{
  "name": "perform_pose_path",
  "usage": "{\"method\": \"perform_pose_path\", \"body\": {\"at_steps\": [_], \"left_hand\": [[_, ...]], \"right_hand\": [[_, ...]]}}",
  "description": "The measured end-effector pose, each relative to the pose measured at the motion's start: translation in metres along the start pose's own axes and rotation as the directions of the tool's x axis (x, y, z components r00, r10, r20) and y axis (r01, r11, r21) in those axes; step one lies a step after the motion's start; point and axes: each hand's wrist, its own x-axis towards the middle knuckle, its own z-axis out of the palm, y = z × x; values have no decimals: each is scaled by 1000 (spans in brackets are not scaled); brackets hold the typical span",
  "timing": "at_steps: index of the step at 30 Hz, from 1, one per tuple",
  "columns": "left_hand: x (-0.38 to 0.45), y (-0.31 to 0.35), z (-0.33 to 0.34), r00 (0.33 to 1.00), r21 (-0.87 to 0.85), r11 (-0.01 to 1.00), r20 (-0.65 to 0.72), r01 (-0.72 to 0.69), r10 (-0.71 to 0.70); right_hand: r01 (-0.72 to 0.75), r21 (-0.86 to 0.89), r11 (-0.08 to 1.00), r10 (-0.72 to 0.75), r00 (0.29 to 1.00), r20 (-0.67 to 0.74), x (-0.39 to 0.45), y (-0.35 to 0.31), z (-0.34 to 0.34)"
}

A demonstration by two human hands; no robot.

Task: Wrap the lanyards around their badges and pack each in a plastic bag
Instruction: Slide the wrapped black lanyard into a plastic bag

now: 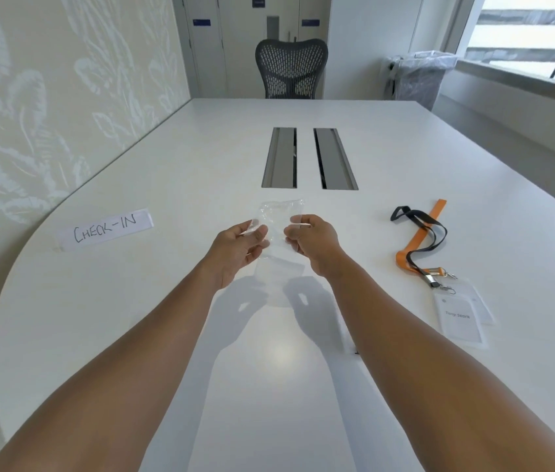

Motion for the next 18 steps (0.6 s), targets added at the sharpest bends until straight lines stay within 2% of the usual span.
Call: {"method": "perform_pose_path", "body": {"at_steps": [6,11,14,18], "left_hand": [[-22,-12,21,1000,-11,1000,-1,14,-14],[-38,-19,28,999,92,995,24,30,-33],[-46,-15,33,999,85,996,4,41,-42],[-51,-9,36,997,23,1000,-72,4,-2]], "right_hand": [[25,-50,998,-23,999,35,-22,-6,-25],[69,-152,986,-59,996,69,-37,-7,-40],[106,-287,952,-65,987,148,-45,-6,-46],[114,-396,911,6,957,290,-53,-6,-52]]}}
